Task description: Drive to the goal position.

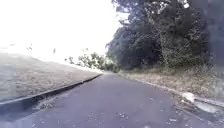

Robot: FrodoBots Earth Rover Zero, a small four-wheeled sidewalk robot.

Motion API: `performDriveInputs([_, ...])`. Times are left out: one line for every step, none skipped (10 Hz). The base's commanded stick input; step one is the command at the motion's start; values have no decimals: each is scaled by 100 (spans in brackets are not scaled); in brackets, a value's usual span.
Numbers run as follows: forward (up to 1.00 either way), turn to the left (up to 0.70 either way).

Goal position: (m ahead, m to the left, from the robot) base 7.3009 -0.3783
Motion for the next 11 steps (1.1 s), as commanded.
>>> performDriveInputs([72,0])
performDriveInputs([72,0])
performDriveInputs([72,0])
performDriveInputs([72,36])
performDriveInputs([72,0])
performDriveInputs([88,0])
performDriveInputs([97,0])
performDriveInputs([97,0])
performDriveInputs([100,0])
performDriveInputs([100,0])
performDriveInputs([100,0])
